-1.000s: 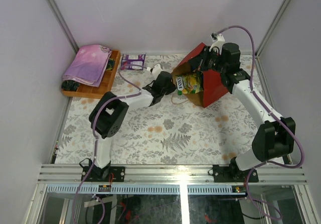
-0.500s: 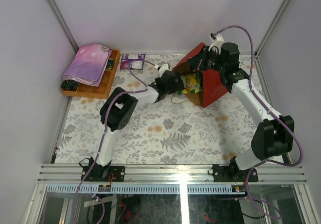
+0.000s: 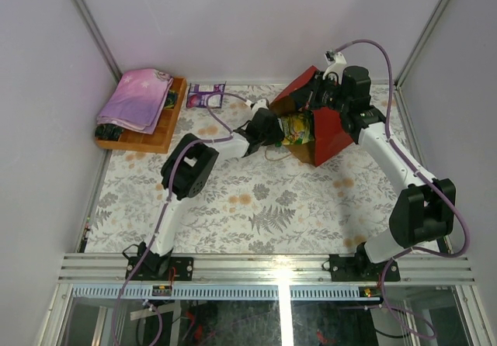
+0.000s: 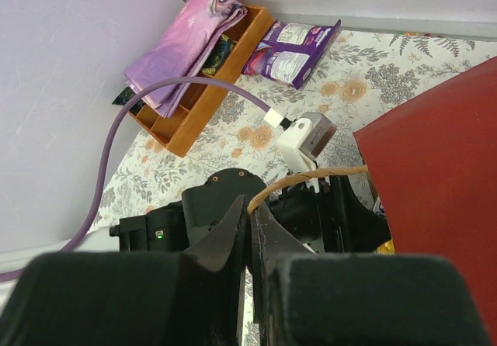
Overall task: Take the snacks out of the paper bag
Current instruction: Take out the snack from the paper bag.
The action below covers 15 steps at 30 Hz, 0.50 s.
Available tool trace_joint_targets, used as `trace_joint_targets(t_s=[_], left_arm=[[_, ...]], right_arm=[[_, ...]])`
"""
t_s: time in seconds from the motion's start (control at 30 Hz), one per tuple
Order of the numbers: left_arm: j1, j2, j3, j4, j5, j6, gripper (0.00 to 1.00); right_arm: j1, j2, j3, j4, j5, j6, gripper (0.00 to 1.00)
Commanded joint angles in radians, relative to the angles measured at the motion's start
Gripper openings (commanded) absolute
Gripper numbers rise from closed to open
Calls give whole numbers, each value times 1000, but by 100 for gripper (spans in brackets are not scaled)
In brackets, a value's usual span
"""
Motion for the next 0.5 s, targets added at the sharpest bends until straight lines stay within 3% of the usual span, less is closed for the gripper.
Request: trace_joint_targets(t_s=[0.0,0.2,0.47], left_arm=[[8,-26,-40,-36,26,-13,37],[34,-114,-98,-44,40,-42,0],[85,-379,-354,45,35,-1,0]], right_arm=[[12,-23,16,67,-32,-8,0],[12,-26,18,62,-33,-12,0],[12,-34,18,61,-29,-17,0]])
